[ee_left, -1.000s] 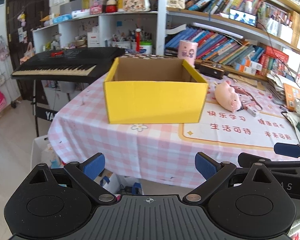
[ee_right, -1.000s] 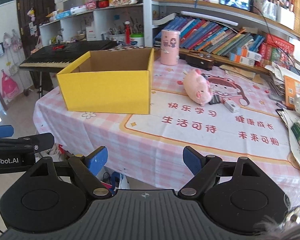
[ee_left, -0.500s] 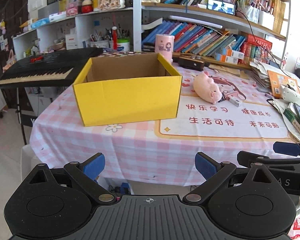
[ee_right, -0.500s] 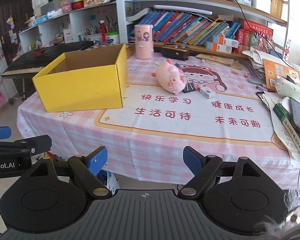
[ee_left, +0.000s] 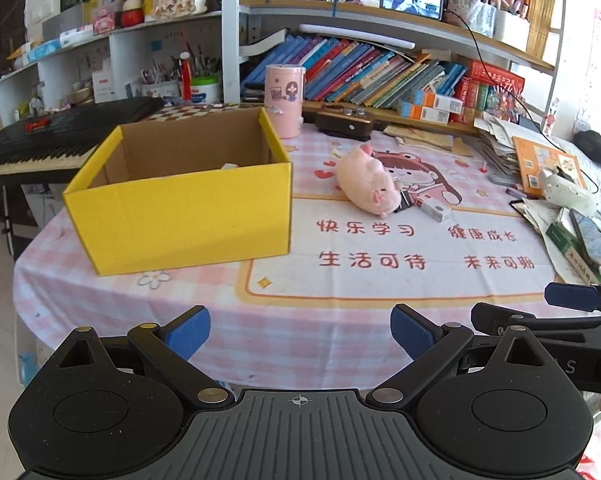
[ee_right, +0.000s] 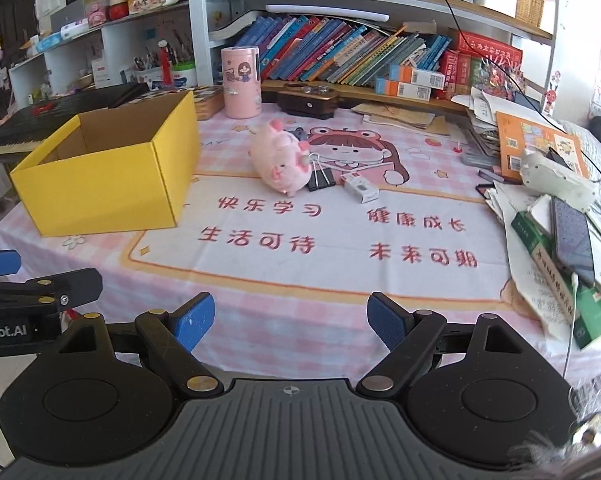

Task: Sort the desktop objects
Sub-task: 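Move left tool toward pink pig plush while right tool approaches small white cat box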

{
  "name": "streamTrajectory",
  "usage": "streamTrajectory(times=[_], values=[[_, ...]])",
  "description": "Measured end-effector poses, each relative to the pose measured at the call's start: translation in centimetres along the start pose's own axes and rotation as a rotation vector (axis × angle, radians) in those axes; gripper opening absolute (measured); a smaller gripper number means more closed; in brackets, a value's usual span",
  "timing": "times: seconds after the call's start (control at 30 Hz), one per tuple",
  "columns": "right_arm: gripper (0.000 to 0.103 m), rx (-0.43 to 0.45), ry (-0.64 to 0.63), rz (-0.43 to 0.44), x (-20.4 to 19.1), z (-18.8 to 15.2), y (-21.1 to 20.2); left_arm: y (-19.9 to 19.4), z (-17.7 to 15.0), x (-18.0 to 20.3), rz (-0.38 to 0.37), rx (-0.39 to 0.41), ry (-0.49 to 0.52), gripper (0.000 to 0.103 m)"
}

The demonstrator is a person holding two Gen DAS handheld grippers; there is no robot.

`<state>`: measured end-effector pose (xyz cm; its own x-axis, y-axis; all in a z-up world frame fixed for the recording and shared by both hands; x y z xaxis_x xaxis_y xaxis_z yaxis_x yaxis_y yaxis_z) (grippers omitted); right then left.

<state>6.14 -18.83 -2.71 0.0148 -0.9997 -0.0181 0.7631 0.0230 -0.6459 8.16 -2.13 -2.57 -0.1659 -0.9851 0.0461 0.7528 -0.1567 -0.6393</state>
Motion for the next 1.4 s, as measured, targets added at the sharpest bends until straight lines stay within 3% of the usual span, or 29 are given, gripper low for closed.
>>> streamTrajectory(times=[0.73, 1.1, 1.4], values=[[0.078, -0.077, -0.025, 0.053, 9.8, 3.6, 7.9, 8.8, 4.5, 8.6, -0.003, -0.075, -0.004, 0.099], [0.059, -0.058, -0.091, 0.087, 12.1, 6.8, 14.3, 14.8, 8.6, 8.6, 0.053, -0.067, -0.081, 0.098], [0.055, -0.049, -0.138, 0.111, 12.3, 9.2, 19.8, 21.3, 11.8, 8.0, 0.057, -0.069, -0.176, 0.098]])
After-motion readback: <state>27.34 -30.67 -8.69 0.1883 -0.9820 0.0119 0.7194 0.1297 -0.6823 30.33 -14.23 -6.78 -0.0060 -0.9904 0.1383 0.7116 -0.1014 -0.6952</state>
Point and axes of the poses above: each gripper's, at about its wrist camera, not at the fingertips, and y roughly the way its jaws point, x to its right, z to its top, the point moved 5 cm from there along y, roughly the way its jaws point, and after that the axes turned 1 degree about x, right-handed, at the moved point
